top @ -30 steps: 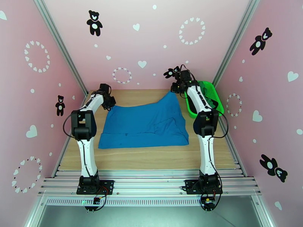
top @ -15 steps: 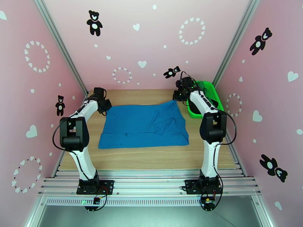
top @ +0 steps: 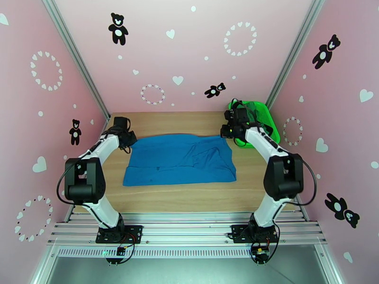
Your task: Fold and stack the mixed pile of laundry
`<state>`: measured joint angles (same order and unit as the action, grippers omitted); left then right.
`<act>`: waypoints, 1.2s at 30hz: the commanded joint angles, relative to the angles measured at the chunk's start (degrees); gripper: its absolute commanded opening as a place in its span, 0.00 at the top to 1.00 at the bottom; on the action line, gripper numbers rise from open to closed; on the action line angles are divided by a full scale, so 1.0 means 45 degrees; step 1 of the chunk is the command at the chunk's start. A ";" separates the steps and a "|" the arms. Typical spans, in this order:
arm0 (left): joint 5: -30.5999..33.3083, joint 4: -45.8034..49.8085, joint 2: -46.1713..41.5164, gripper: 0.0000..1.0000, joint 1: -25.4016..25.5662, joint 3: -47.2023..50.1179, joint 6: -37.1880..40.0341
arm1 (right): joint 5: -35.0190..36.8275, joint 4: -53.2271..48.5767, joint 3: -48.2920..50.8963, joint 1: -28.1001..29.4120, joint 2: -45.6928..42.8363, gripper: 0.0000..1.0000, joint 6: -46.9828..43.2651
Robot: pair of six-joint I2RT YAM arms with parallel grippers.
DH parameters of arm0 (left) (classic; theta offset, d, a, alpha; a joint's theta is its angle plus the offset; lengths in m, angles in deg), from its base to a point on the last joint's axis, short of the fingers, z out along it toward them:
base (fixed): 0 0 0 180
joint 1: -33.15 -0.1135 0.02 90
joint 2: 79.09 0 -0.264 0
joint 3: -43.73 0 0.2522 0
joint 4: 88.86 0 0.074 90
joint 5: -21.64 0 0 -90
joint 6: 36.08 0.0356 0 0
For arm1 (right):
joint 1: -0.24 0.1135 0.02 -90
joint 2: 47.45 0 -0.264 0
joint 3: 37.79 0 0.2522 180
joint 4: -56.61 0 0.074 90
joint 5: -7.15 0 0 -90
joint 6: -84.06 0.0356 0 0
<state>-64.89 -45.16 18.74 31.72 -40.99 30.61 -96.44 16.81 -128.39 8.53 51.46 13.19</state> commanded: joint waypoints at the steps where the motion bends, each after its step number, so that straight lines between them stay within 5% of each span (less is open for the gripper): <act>1: 0.0742 -0.0296 -0.0935 1.00 -0.0072 0.0880 -0.0369 | 0.0065 0.1040 0.1634 0.0026 -0.0990 1.00 0.0503; 7: 0.1341 -0.0801 -0.1949 1.00 -0.0020 0.2858 -0.1305 | 0.0748 0.2132 0.4734 0.0321 -0.2248 1.00 0.1206; 8: 0.1411 -0.0840 -0.1981 0.92 -0.0014 0.3046 -0.1412 | 0.0918 0.2153 0.5063 0.0342 -0.2450 1.00 0.1281; 11: 0.1802 -0.0871 -0.2143 0.30 0.0046 0.3561 -0.1720 | 0.1179 0.1983 0.5691 0.0364 -0.2991 0.75 0.1341; 12: 0.1955 -0.0856 -0.2233 0.17 0.0074 0.3671 -0.1805 | 0.1168 0.1777 0.5697 0.0367 -0.3131 0.67 0.1278; 14: 0.2216 -0.0730 -0.2376 0.07 0.0083 0.3685 -0.1885 | 0.1105 0.1215 0.5427 0.0374 -0.3373 0.54 0.1045; 19: 0.2902 0.0229 -0.2754 0.12 0.0086 0.2884 -0.1876 | 0.0759 -0.0564 0.3396 0.0364 -0.3048 0.47 0.0235; 24: 0.2608 0.0730 -0.2460 0.74 0.0123 0.2029 -0.1793 | -0.0790 -0.0632 0.1365 0.0567 -0.0885 0.48 -0.0330; 26: 0.2448 0.0696 -0.2385 0.81 0.0140 0.1970 -0.1811 | -0.1176 -0.0541 0.0547 0.0797 0.0238 0.48 -0.0614; 33: 0.2340 0.0853 -0.2563 0.67 0.0142 0.1845 -0.1569 | -0.1429 -0.0707 -0.1569 0.1221 0.3441 0.47 -0.0958; 36: 0.2211 0.0873 -0.2644 0.42 0.0142 0.1814 -0.1539 | -0.1572 -0.0644 -0.1789 0.1322 0.3958 0.48 -0.0983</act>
<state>-54.40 -42.50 8.13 31.85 -31.22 23.22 -101.92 15.35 -133.53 14.15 67.97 9.87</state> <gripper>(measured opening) 0.531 0.528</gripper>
